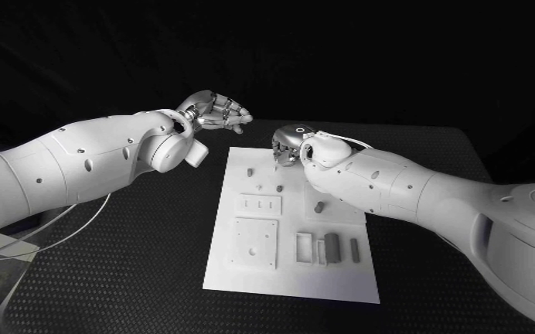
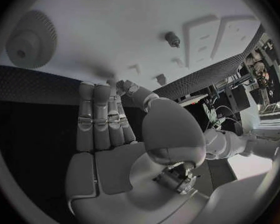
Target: Assemble the parts on the task board
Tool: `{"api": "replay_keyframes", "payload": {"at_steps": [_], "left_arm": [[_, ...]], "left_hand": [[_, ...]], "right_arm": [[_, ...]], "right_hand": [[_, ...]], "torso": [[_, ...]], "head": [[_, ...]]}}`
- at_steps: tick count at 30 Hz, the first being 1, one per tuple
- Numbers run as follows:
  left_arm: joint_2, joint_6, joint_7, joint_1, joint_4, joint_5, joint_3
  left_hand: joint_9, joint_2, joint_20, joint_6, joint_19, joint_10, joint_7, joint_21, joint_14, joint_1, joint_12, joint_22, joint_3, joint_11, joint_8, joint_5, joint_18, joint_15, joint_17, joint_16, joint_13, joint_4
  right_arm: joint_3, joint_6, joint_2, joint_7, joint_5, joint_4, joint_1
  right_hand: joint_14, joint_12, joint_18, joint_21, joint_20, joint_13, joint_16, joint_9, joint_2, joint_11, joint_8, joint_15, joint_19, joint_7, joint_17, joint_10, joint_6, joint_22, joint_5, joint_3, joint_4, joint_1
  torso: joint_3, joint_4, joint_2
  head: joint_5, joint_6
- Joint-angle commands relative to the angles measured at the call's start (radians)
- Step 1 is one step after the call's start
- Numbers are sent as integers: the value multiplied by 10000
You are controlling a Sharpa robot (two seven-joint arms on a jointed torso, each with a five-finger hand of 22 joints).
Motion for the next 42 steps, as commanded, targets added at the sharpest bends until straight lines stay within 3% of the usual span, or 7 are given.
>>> {"api": "replay_keyframes", "payload": {"at_steps": [1, 22, 30, 33, 35, 39, 42], "left_arm": [[20, 86, 59, 22, 13, 54, 9], [22, 82, 56, 23, 6, 54, 9], [-17, 90, 59, 23, -24, 54, 9], [-69, 74, 57, 23, -71, 54, 9], [-101, 62, 47, 24, -92, 66, 8], [-119, 86, 34, 24, -124, 99, 7], [-117, 91, 32, 24, -172, 101, 5]], "left_hand": [[9, -25, -89, 37, -9, -25, 55, -68, -8, -101, -67, -17, 66, 74, -54, -61, -172, 4, 12, -42, 11, -13], [15, -33, -105, 27, -9, -38, 59, -71, -7, -98, -75, -19, 69, 80, -70, -61, -194, 5, 22, -51, 20, -11], [17, -32, -110, 25, -8, -41, 61, -72, -6, -99, -76, -19, 70, 81, -74, -61, -201, 5, 25, -53, 23, -10], [17, -34, -111, 25, -8, -41, 61, -72, -6, -100, -77, -20, 69, 82, -76, -61, -203, 5, 26, -54, 24, -11], [18, -36, -112, 25, -8, -42, 61, -73, -6, -100, -77, -20, 69, 82, -76, -61, -204, 5, 26, -55, 24, -11], [19, -43, -115, 24, -9, -44, 60, -73, -6, -103, -78, -20, 66, 83, -79, -62, -208, 5, 28, -57, 26, -11], [20, -45, -117, 24, -8, -44, 59, -73, -6, -104, -78, -21, 66, 83, -79, -62, -211, 5, 29, -57, 27, -10]], "right_arm": [[-5, 55, 16, 9, -42, -32, -11], [-5, -140, -20, 55, 97, 34, -11], [-3, -444, -398, 176, 506, 378, -1], [59, -324, -629, 313, 692, 648, 63], [114, -263, -818, 380, 756, 900, 150], [376, -190, -1246, 417, 856, 1443, 318], [433, -95, -1608, 405, 856, 1758, 514]], "right_hand": [[7, -44, 443, 45, -34, 44, 51, -17, 32, -12, -18, -75, 99, 52, -23, 63, 8, 206, -33, 362, -378, -420], [10, -51, 443, 70, -54, 80, 69, 29, -30, -9, -7, -73, 116, 57, -41, 49, -27, 210, -66, 587, -508, -639], [-29, -86, 443, 67, -39, 31, 86, -132, -816, 166, -387, 90, 121, 283, -58, -291, -757, 196, -269, 585, -248, -1043], [-36, -74, 443, 64, -45, 26, 98, -149, -1117, 184, -398, 105, 132, 299, -62, -337, -805, 194, -272, 612, -20, -1169], [-73, -112, 443, 50, -18, -4, 91, -160, -1470, 211, -411, 136, 101, 308, -67, -470, -850, 194, -303, 469, 179, -1460], [-232, -133, 443, -5, -18, -445, 86, -153, -1617, 360, -407, 270, -77, 258, -63, -1327, -1006, 203, -297, 111, 280, -1719], [-349, -144, 443, -50, 8, -846, 83, -126, -1638, 530, -350, 433, -184, 238, -64, -1851, -1027, 198, -286, 63, 252, -1637]], "torso": [[-4, -9, 8], [-16, -3, 11], [-22, -12, -4], [-22, -37, -13], [-16, -64, -19], [-15, -99, -34], [-13, -118, -55]], "head": [[-4, -40], [-3, -16], [-11, 4], [-3, 45], [19, 75], [-2, 145], [-19, 194]]}}
